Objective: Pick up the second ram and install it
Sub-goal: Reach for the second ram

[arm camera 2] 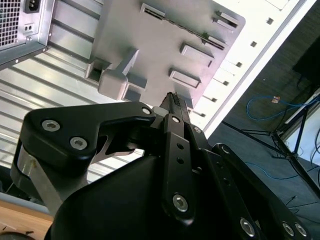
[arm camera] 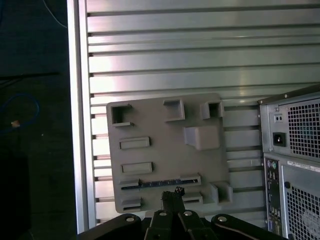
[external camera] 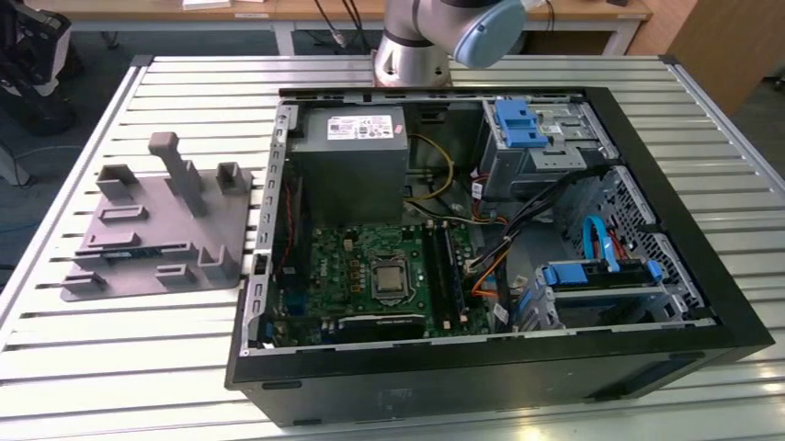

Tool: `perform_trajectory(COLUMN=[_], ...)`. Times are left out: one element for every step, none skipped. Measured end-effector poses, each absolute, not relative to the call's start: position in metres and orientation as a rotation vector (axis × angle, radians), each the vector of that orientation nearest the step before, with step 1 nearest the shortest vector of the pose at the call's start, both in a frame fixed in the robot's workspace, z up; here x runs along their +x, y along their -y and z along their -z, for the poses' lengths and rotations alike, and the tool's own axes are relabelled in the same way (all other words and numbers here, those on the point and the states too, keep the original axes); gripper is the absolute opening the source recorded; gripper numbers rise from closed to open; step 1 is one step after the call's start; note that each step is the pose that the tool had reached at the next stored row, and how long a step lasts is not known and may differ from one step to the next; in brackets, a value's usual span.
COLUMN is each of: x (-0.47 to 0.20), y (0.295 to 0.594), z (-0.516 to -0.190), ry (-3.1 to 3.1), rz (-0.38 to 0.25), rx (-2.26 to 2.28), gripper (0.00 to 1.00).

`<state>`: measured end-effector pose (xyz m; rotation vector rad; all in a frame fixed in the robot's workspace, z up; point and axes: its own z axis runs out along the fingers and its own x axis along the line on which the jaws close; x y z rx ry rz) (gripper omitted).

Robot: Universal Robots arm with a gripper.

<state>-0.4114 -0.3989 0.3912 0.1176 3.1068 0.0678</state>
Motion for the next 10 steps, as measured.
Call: perform_trajectory(x=[-0.413,-0.415,-0.417,-0.418,-0.420,-0.422,-0.425,-0.427,-0.429,-0.431], y=[0.399,0.399,0.399,0.399,0.399,0.399,0.399,0.399,0.399,0.399], z=[-0.391,-0.391,-0.391,-0.391,-0.391,-0.391,-0.391,-0.391,-0.391,-0.391], ry=[-3.107,-3.107,-3.107,-3.107,-3.107,-3.107,-3.107,-3.107,-3.107,-3.107], rz=[-0.068,-0.068,-0.068,-0.068,-0.068,-0.068,-0.068,-0.068,-0.068,-0.068], rx=[0.118,0.118,0.118,0.118,0.117,0.118,0.118,0.118,0.118,0.118], gripper=[0.10,0.10,0.10,0.10,0.10,0.10,0.10,0.10,0.10,0.10])
